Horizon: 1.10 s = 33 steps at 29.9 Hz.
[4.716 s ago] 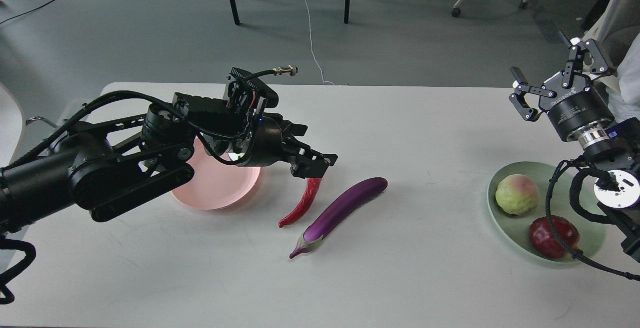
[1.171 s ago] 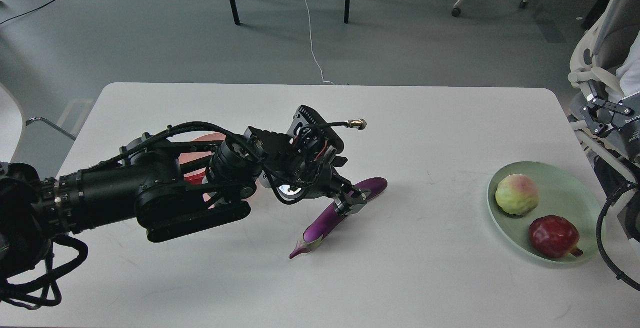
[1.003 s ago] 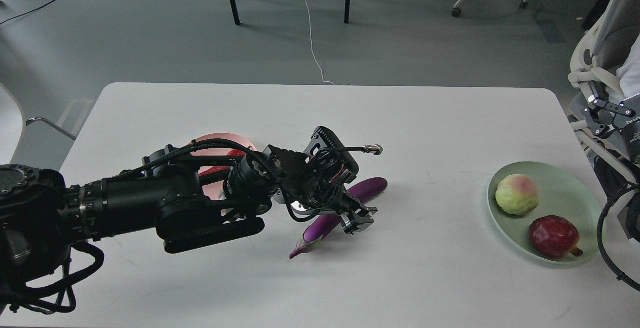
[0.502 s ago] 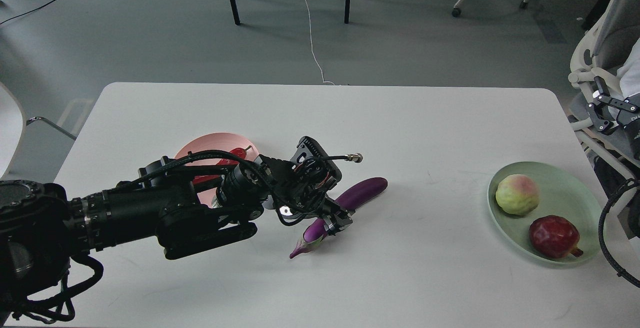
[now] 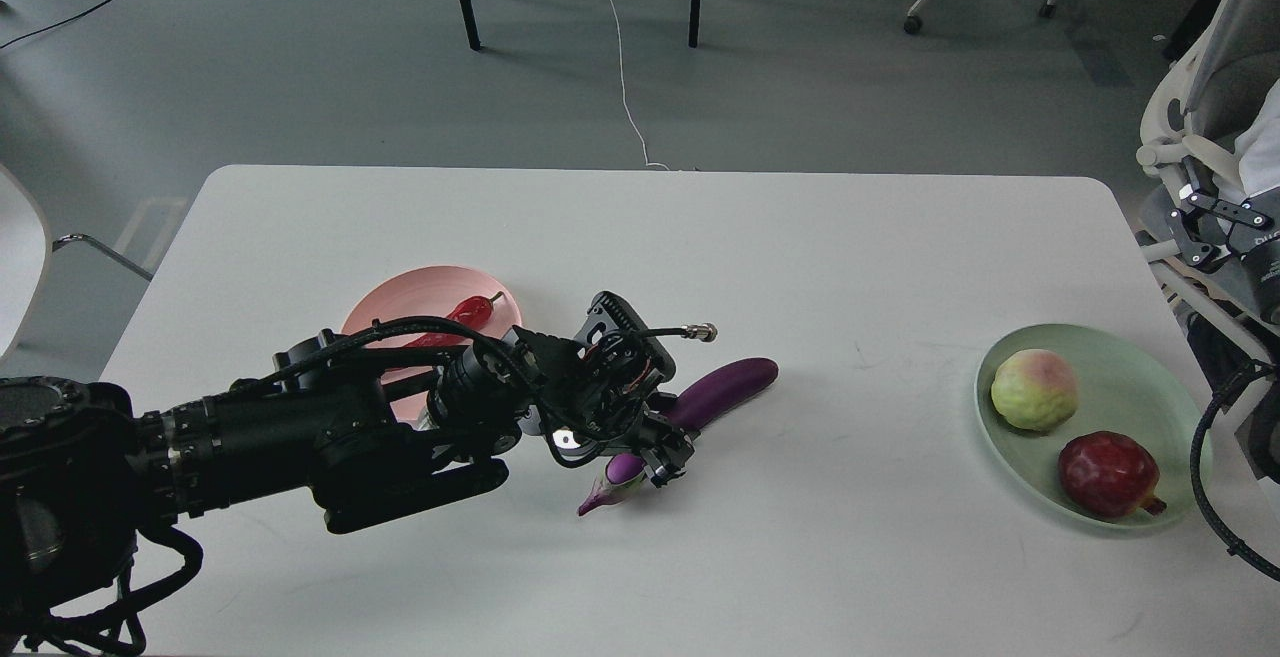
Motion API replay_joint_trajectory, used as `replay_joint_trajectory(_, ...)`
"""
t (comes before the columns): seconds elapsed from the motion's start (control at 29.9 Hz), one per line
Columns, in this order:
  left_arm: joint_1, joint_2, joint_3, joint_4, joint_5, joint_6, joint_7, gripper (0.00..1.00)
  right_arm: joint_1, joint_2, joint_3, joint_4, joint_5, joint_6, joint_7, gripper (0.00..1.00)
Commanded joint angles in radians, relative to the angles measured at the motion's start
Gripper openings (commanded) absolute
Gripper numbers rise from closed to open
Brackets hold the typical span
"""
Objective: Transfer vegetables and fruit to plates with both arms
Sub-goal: 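Carry the eggplant onto the pink plate and release it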
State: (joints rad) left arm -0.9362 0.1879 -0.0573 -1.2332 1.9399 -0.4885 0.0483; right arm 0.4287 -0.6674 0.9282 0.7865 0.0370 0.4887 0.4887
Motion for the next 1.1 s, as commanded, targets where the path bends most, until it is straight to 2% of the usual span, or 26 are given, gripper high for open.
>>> replay_joint_trajectory(0.0, -0.009, 0.001, -0.004, -0.02, 0.005, 0.0, -0.001, 0.23, 0.002, 0.0, 0.0, -0.001, 0.0, 0.0, 0.0, 0.97)
replay_joint_trajectory(0.07, -0.019, 0.018, -0.015, -0.054, 0.004, 0.0, -0.001, 0.22, 0.002, 0.0, 0.0, -0.001, 0.0, 0.0, 0.0, 0.97)
replay_joint_trajectory(0.23, -0.058, 0.171, -0.073, -0.164, -0.007, 0.0, -0.004, 0.23, 0.004, 0.0, 0.0, -0.01, 0.0, 0.0, 0.0, 0.97)
replay_joint_trajectory(0.3, -0.059, 0.237, -0.108, -0.176, -0.007, 0.0, -0.03, 0.23, 0.005, 0.002, 0.0, -0.009, 0.0, 0.0, 0.0, 0.97)
replay_joint_trajectory(0.4, -0.061, 0.349, -0.108, -0.18, -0.004, 0.0, -0.099, 0.23, 0.007, 0.002, 0.007, -0.009, 0.0, 0.0, 0.0, 0.97)
replay_joint_trajectory(0.47, -0.062, 0.412, -0.107, -0.18, -0.003, 0.0, -0.128, 0.24, 0.011, 0.002, 0.009, -0.009, 0.0, 0.0, 0.0, 0.97)
replay_joint_trajectory(0.6, -0.079, 0.51, -0.104, -0.18, 0.005, 0.0, -0.142, 0.24, 0.015, 0.011, 0.012, -0.009, 0.0, 0.0, 0.0, 0.97)
replay_joint_trajectory(0.84, -0.062, 0.556, -0.093, -0.169, 0.022, 0.0, -0.142, 0.24, 0.018, 0.032, 0.011, -0.007, 0.0, 0.0, 0.0, 0.97)
replay_joint_trajectory(1.07, -0.053, 0.553, -0.088, -0.152, 0.056, 0.0, -0.142, 0.25, 0.024, 0.028, 0.012, -0.007, 0.0, 0.0, 0.0, 0.97)
